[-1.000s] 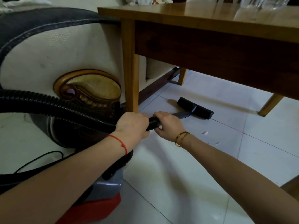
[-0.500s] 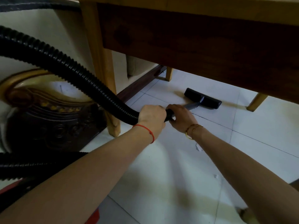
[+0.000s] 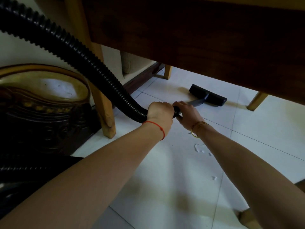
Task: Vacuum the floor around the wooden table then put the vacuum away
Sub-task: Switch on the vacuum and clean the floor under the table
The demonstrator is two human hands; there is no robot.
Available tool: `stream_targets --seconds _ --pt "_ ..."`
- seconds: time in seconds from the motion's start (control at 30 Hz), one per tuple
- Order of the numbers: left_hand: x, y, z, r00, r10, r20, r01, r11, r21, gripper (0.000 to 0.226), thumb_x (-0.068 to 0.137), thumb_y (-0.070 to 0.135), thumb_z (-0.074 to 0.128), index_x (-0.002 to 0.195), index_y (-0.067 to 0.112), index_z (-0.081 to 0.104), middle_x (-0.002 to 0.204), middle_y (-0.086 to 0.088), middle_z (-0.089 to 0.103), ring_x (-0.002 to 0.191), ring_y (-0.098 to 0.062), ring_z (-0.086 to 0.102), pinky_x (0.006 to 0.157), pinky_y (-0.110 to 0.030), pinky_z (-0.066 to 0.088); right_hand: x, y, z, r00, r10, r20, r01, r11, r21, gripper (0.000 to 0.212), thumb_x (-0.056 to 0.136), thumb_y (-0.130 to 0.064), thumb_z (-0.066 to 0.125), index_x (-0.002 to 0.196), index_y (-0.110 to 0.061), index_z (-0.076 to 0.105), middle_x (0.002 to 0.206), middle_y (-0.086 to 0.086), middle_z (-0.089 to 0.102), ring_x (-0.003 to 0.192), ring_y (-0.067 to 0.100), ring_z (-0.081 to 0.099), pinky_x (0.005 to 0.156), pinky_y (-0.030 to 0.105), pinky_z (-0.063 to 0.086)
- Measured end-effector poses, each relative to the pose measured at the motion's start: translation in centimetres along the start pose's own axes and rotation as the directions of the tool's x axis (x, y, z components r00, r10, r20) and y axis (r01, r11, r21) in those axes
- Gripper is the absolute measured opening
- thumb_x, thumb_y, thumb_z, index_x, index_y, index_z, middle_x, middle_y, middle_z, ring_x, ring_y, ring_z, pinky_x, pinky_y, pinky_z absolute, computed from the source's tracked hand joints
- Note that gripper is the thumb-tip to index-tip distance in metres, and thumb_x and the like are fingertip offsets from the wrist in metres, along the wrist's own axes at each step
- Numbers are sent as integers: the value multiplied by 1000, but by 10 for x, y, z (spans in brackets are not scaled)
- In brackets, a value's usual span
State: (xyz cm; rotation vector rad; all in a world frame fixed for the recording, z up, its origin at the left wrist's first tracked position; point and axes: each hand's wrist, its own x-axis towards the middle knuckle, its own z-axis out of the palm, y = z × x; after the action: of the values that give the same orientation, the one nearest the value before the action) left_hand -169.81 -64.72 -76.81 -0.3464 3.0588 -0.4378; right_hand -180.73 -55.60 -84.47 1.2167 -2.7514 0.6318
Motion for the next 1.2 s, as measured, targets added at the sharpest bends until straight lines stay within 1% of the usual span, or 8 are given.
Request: stream_targets --seconds 0.17,0.33,0.5,0.7,0.87,0.97,1.13,1.2 --pt "-27 -30 1 1000 -17 -1 17 1000 3 26 96 28 51 117 11 54 108 -3 62 97 -19 63 67 -27 37 1 -36 8 997 -66 39 64 997 30 28 84 -4 58 110 -16 57 111 4 59 98 24 56 77 25 36" --pt "-69 -71 -3 997 -63 33 61 997 49 28 97 32 50 116 12 54 104 -2 63 92 -18 63 51 -25 31 0 -92 20 986 -159 51 154 984 91 28 80 -5 58 107 -12 58 106 10 61 95 28 55 75 32 42" --pt "-107 -103 -6 992 -106 73 97 989 111 32 97 35 48 118 11 53 109 -5 62 96 -21 63 66 -29 38 -5 -143 28 974 -221 56 213 969 126 26 79 -7 61 104 -12 59 101 10 63 91 28 59 74 34 47" --pt "-141 -130 -6 988 -131 78 120 984 128 34 95 38 50 115 10 52 107 -5 63 94 -23 64 67 -30 39 -17 -178 35 955 -297 30 294 953 75 26 81 -16 60 107 -19 57 101 3 64 88 22 60 65 28 42" --pt "-148 -131 -3 983 -155 95 144 983 110 33 96 37 50 115 10 52 103 -4 64 91 -23 65 65 -31 41 -18 -182 39 943 -333 14 333 943 -1 20 81 -20 58 101 -22 52 94 1 61 81 22 60 61 32 46" --pt "-136 -127 -1 984 -156 87 147 984 99 34 96 37 50 115 9 51 105 -5 64 92 -23 64 66 -30 40 -12 -173 41 949 -315 7 315 949 -14 19 83 -21 58 101 -21 53 93 1 61 82 20 59 60 30 43" --pt "-93 -118 7 990 -127 58 118 984 130 29 96 31 50 116 11 53 105 -4 63 93 -21 63 67 -29 40 15 -142 42 967 -254 24 254 967 19 23 82 -15 60 104 -15 56 100 6 62 89 25 60 65 35 49" --pt "-73 -113 10 992 -115 50 107 986 130 26 97 30 49 115 12 53 105 -4 61 93 -20 62 62 -28 37 28 -127 40 967 -252 48 250 967 43 23 82 -13 60 105 -14 56 103 8 63 91 27 59 67 36 49"
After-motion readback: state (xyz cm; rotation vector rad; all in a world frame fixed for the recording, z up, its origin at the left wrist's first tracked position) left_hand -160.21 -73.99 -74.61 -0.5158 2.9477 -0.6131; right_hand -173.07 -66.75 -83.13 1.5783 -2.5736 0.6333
